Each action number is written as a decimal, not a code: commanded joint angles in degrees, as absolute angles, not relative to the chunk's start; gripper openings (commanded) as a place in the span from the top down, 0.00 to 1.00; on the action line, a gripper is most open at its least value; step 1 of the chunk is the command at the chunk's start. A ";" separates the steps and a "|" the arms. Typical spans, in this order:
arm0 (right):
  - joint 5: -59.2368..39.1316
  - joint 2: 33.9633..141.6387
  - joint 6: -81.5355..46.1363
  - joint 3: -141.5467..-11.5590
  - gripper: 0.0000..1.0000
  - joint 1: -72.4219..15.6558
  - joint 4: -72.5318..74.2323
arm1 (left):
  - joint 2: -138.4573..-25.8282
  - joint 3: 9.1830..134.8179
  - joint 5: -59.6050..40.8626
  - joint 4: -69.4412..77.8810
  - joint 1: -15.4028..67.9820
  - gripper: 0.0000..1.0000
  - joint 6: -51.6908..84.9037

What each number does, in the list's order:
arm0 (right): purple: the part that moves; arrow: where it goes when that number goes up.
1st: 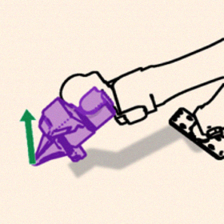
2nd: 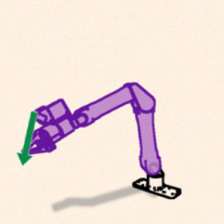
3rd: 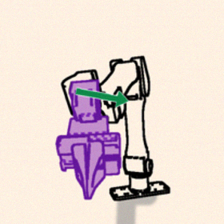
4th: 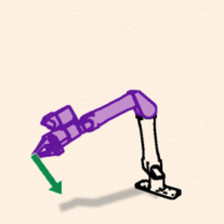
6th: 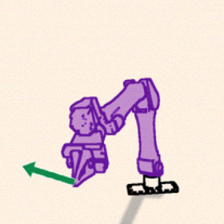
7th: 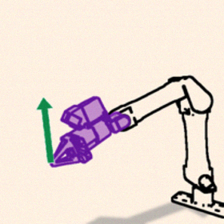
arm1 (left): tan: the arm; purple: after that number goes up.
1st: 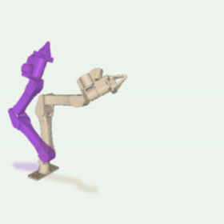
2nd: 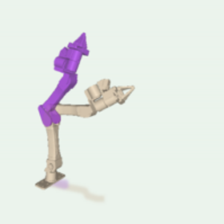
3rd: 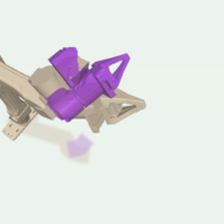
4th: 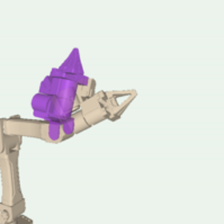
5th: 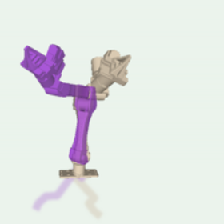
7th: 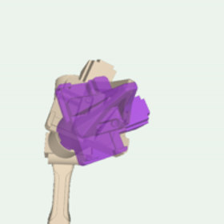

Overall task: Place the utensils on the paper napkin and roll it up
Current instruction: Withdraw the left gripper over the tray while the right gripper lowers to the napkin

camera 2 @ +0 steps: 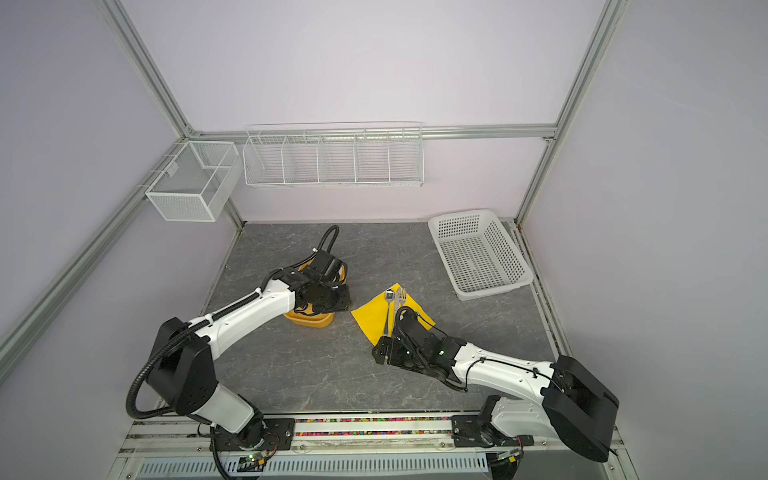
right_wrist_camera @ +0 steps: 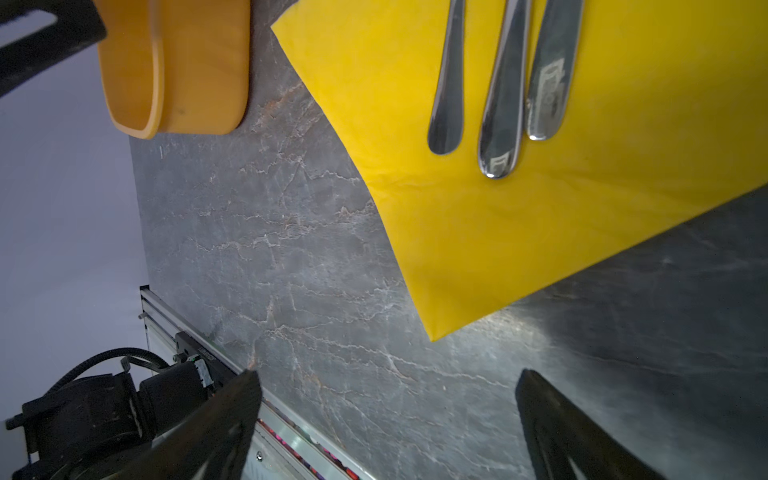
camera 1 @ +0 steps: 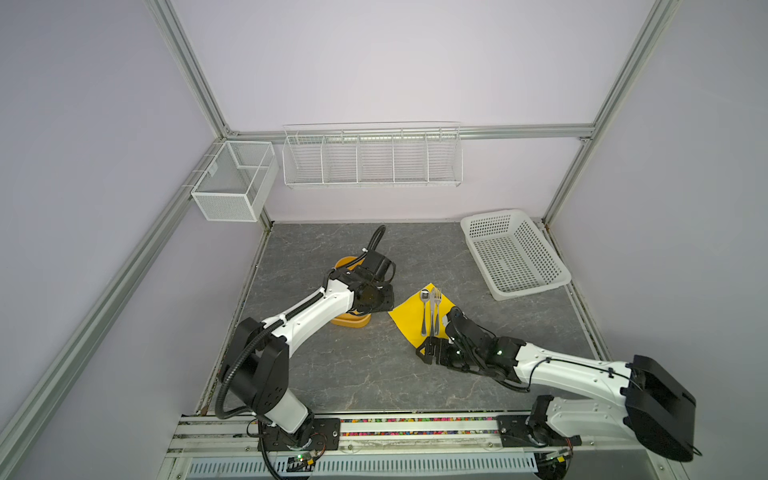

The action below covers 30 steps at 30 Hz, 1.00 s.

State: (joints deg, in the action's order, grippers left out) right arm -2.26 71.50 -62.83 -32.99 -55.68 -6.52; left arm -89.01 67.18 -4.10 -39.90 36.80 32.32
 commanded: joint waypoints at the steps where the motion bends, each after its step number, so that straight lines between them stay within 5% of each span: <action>1: -4.01 73.37 -67.85 -31.82 0.02 -56.35 -1.14 | -85.37 64.12 -1.20 -37.69 36.83 0.59 31.35; 30: 0.14 78.42 -68.91 -33.90 0.01 -54.82 6.40 | -78.97 64.49 3.91 -40.53 36.65 0.56 32.43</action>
